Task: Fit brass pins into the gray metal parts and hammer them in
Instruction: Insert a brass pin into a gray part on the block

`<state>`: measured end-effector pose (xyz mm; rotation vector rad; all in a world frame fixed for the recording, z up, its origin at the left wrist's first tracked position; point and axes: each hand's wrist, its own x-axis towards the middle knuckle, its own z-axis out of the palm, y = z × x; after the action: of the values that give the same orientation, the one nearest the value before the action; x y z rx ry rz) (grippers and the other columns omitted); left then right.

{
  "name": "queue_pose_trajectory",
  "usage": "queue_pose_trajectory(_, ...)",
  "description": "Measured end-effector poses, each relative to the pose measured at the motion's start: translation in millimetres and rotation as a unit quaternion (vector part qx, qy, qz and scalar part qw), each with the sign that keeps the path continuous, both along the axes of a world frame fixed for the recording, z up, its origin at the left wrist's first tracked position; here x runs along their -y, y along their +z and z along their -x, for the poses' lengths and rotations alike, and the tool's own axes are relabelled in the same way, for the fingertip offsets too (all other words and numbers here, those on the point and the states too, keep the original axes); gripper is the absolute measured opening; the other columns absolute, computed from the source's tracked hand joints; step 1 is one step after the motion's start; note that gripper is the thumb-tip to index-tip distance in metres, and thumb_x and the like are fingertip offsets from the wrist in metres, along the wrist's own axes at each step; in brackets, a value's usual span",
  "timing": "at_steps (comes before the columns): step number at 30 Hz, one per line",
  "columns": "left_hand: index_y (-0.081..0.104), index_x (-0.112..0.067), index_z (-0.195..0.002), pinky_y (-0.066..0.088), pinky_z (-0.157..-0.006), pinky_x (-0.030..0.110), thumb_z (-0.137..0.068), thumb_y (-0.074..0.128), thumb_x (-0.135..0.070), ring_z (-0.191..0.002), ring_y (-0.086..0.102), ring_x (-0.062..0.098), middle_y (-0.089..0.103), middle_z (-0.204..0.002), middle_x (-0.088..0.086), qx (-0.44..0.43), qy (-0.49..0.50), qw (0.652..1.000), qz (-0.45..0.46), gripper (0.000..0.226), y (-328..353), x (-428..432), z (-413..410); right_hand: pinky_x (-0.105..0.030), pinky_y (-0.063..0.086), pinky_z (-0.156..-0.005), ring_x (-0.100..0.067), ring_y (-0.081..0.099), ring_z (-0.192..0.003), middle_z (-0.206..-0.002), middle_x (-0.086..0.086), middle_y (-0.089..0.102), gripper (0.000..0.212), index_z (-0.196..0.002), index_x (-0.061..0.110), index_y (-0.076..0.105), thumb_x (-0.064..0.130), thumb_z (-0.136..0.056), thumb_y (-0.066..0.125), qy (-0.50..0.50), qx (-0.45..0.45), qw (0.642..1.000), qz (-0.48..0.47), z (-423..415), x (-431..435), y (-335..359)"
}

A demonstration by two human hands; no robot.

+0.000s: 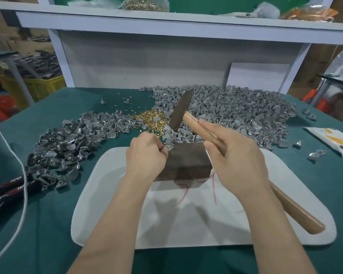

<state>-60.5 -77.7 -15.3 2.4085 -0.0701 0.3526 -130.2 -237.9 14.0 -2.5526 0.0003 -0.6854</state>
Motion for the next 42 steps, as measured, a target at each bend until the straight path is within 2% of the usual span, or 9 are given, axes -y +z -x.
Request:
queue_pose_trajectory(4,0.065,-0.014,-0.075,0.049,-0.086,0.043,-0.084,0.065,-0.015,-0.100,0.058,0.032,0.066,-0.100,0.008,-0.011,0.008,1.000,0.019,0.009,0.3,0.6,-0.4,-0.029,0.043,-0.076,-0.015,0.056,-0.097,-0.109,0.017,0.063,0.046,-0.126,0.057,0.046,0.028,-0.091,0.054,0.020,-0.053,0.998,0.025,1.2,-2.1,-2.4)
queue_pose_trajectory(7,0.066,-0.009,-0.077,0.050,-0.085,0.043,-0.084,0.063,-0.015,-0.098,0.058,0.032,0.066,-0.098,0.009,-0.023,0.010,1.000,0.003,0.009,0.5,1.4,-1.5,-0.029,0.043,-0.078,-0.015,0.055,-0.101,-0.112,0.016,0.061,0.046,-0.128,0.057,0.043,0.029,-0.092,0.051,0.012,-0.084,0.995,0.056,-3.6,-9.6,-3.6)
queue_pose_trajectory(10,0.068,-0.005,-0.080,0.051,-0.083,0.044,-0.084,0.063,-0.015,-0.097,0.057,0.034,0.065,-0.098,0.011,-0.016,0.008,1.000,-0.004,0.012,-0.2,1.6,-1.7,-0.033,0.045,-0.082,-0.018,0.055,-0.105,-0.116,0.012,0.060,0.046,-0.130,0.056,0.040,0.029,-0.094,0.049,0.000,-0.064,0.996,0.066,-4.2,-16.8,-4.9)
queue_pose_trajectory(14,0.068,-0.010,-0.079,0.051,-0.082,0.043,-0.084,0.064,-0.016,-0.097,0.058,0.034,0.067,-0.098,0.010,-0.011,0.012,1.000,0.015,0.009,0.1,0.9,0.1,-0.032,0.045,-0.080,-0.018,0.057,-0.101,-0.113,0.014,0.062,0.047,-0.129,0.056,0.044,0.027,-0.092,0.053,-0.005,0.004,1.000,0.009,-1.6,-9.9,-1.9)
queue_pose_trajectory(19,0.069,-0.011,-0.082,0.049,-0.086,0.041,-0.084,0.065,-0.015,-0.101,0.057,0.031,0.066,-0.102,0.008,-0.015,0.010,0.999,0.036,0.006,0.4,0.0,0.4,-0.032,0.044,-0.077,-0.019,0.056,-0.099,-0.109,0.012,0.062,0.046,-0.127,0.057,0.043,0.028,-0.093,0.051,-0.001,-0.038,0.999,0.026,0.9,-5.7,-1.9)
queue_pose_trajectory(23,0.068,-0.001,-0.078,0.051,-0.083,0.044,-0.085,0.063,-0.012,-0.096,0.058,0.037,0.067,-0.094,0.016,-0.015,-0.004,1.000,0.026,0.014,0.0,-1.2,-1.3,-0.036,0.046,-0.073,-0.023,0.054,-0.087,-0.097,0.004,0.054,0.052,-0.131,0.057,0.040,0.020,-0.095,0.044,0.018,0.003,1.000,0.009,-4.5,-12.7,-3.3)
queue_pose_trajectory(28,0.061,-0.022,-0.074,0.049,-0.088,0.040,-0.085,0.063,-0.015,-0.100,0.059,0.027,0.068,-0.096,0.004,-0.042,-0.038,0.998,0.015,0.013,3.3,3.3,0.8,-0.037,0.047,-0.076,-0.024,0.055,-0.087,-0.098,0.002,0.045,0.030,-0.107,0.037,0.067,0.018,-0.092,0.049,0.015,-0.028,0.999,-0.004,-23.0,-20.6,-10.9)
queue_pose_trajectory(32,0.069,-0.020,-0.086,0.049,-0.086,0.037,-0.084,0.063,-0.017,-0.099,0.059,0.026,0.068,-0.095,0.001,-0.044,-0.052,0.998,-0.003,0.007,2.8,3.6,-0.7,-0.031,0.041,-0.074,-0.025,0.057,-0.090,-0.094,0.002,0.042,0.014,-0.098,0.034,0.069,0.034,-0.090,0.057,0.014,-0.082,0.996,0.042,-36.0,-25.1,-11.2)
queue_pose_trajectory(42,0.059,-0.024,-0.076,0.049,-0.087,0.042,-0.083,0.065,-0.017,-0.097,0.059,0.026,0.060,-0.086,-0.002,-0.041,-0.061,0.997,0.016,0.011,1.9,3.7,-0.2,-0.030,0.034,-0.070,-0.026,0.055,-0.093,-0.090,0.002,0.039,0.014,-0.099,0.031,0.066,0.037,-0.090,0.057,-0.003,-0.084,0.994,0.069,-54.5,-34.9,-22.7)
